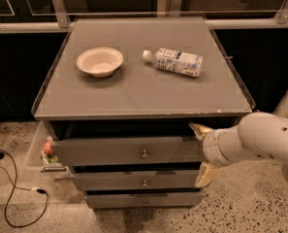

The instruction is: Open top drawer

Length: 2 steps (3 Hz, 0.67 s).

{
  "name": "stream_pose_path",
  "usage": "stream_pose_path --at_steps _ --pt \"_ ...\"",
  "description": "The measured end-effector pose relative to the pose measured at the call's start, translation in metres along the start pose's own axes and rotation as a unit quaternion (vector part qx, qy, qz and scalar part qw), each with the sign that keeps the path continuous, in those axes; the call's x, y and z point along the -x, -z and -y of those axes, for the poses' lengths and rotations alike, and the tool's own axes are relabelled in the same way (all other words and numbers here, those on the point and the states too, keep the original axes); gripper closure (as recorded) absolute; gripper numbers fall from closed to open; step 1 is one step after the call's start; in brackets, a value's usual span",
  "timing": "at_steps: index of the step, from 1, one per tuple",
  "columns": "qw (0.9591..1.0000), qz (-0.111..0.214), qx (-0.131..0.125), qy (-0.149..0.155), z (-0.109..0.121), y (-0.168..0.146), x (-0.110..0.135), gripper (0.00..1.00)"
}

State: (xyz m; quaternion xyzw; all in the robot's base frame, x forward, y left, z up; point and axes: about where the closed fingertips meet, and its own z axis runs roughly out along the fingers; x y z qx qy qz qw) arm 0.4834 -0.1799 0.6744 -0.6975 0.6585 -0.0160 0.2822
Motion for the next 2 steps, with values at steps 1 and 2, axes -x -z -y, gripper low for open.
stream_pose_path --at_steps 1,2 --pt "0.9998 0.014 0.003 0.013 0.002 -0.020 -0.004 0.00" --pt "0.9993 0.032 0.014 0.016 0.019 -0.043 -0.018 0.00"
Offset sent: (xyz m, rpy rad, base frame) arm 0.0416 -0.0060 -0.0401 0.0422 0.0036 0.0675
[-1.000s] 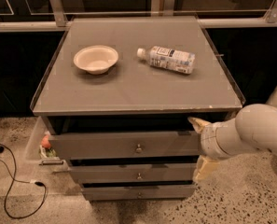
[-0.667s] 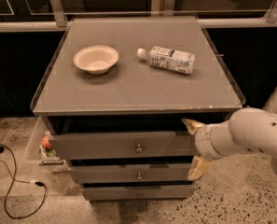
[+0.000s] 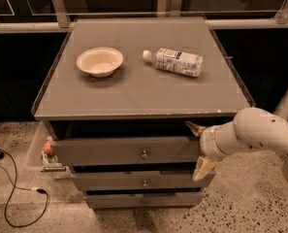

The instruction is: Open top drawer

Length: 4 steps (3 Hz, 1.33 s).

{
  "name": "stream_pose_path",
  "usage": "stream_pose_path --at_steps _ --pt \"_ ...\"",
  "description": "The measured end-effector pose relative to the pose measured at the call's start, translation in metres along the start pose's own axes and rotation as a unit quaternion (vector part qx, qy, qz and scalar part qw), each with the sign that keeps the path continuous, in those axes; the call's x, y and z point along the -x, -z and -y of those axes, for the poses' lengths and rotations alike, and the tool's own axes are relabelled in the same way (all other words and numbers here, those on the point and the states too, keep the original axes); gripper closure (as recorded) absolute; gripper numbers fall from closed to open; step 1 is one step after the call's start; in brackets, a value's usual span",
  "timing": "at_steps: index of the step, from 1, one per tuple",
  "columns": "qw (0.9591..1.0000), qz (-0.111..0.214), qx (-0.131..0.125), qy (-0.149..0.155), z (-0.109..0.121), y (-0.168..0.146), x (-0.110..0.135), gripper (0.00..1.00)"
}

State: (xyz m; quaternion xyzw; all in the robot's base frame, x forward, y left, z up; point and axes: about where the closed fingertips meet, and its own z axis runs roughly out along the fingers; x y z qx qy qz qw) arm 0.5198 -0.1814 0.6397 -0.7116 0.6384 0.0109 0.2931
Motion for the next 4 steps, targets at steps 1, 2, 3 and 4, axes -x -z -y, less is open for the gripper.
stream_pose_path --at_steps 1,2,3,4 --pt "1.0000 0.000 0.000 0.000 0.0006 -0.0002 -0.0001 0.00" --pt "1.0000 0.000 0.000 0.000 0.0006 -0.0002 -0.0001 0.11" --pt "1.0000 0.000 0.000 0.000 0.0006 -0.0002 0.0000 0.35" --pt "0.9999 0.013 0.005 0.005 -0.0032 0.0085 0.0089 0.58"
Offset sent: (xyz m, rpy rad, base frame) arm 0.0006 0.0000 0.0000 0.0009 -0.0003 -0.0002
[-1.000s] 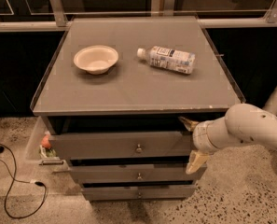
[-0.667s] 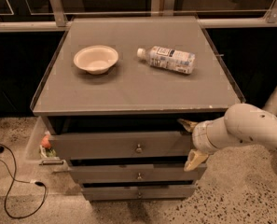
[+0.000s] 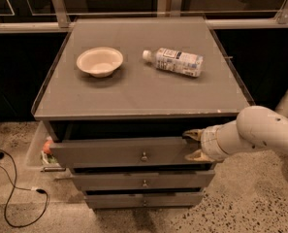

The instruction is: Open top drawer

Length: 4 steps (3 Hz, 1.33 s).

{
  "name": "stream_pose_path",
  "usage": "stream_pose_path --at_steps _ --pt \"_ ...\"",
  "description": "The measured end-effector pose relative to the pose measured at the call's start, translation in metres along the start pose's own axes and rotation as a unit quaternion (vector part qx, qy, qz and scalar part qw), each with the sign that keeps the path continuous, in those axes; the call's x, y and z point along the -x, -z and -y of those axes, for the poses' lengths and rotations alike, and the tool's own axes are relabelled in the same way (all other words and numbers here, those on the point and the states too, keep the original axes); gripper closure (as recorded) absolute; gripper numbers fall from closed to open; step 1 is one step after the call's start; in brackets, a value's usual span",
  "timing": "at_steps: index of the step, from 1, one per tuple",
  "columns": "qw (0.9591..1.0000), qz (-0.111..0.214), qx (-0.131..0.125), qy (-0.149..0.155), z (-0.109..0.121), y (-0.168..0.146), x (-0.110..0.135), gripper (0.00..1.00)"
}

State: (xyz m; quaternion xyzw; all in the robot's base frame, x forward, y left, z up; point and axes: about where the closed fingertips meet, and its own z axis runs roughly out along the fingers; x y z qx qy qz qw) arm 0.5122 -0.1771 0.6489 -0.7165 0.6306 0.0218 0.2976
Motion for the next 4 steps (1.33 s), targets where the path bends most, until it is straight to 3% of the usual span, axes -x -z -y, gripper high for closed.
stream_pose_path --at_steps 1,2,4 --pt "0.9998 0.013 0.014 -0.002 -0.0241 0.0279 0.0080 0.82" --pt "0.9998 0.013 0.014 -0.002 -0.0241 0.0279 0.0080 0.78" --pt "0.9998 0.013 0.014 -0.002 -0.0241 0.0279 0.0080 0.32"
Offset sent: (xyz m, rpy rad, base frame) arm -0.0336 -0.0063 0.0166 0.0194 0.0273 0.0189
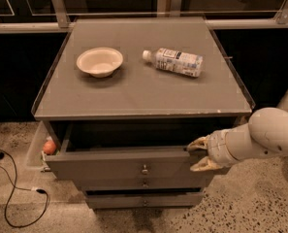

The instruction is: Open top drawer

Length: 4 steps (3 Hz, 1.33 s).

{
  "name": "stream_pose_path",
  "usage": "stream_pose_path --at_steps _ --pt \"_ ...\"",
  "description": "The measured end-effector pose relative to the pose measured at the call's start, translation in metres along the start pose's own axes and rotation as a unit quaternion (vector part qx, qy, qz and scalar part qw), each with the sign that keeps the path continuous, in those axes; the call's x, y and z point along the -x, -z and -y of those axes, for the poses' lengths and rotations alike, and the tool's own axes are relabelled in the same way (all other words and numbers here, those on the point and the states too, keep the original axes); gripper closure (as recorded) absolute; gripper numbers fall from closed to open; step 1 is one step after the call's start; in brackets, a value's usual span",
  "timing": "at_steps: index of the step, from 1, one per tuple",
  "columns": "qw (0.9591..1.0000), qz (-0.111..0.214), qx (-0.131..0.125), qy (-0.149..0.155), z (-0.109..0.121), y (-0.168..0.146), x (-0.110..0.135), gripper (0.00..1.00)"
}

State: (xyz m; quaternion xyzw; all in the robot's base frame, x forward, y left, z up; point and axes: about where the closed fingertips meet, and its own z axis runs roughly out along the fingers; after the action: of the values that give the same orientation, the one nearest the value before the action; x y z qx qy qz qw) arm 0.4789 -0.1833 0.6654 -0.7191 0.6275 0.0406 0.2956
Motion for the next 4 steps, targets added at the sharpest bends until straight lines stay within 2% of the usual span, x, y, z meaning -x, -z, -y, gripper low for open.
stream_pose_path --at_steps 1,2,3,4 --pt "1.0000 0.004 0.002 -0.004 -0.004 -0.002 -0.001 0.08" --pt "0.9993 0.016 0.005 -0.033 -0.035 -0.017 -0.018 0.00" --pt "0.9993 0.016 0.005 -0.033 -0.035 -0.017 -0.018 0.00" --pt "0.9993 0.016 0.005 -0.033 -0.035 -0.017 -0.018 0.19"
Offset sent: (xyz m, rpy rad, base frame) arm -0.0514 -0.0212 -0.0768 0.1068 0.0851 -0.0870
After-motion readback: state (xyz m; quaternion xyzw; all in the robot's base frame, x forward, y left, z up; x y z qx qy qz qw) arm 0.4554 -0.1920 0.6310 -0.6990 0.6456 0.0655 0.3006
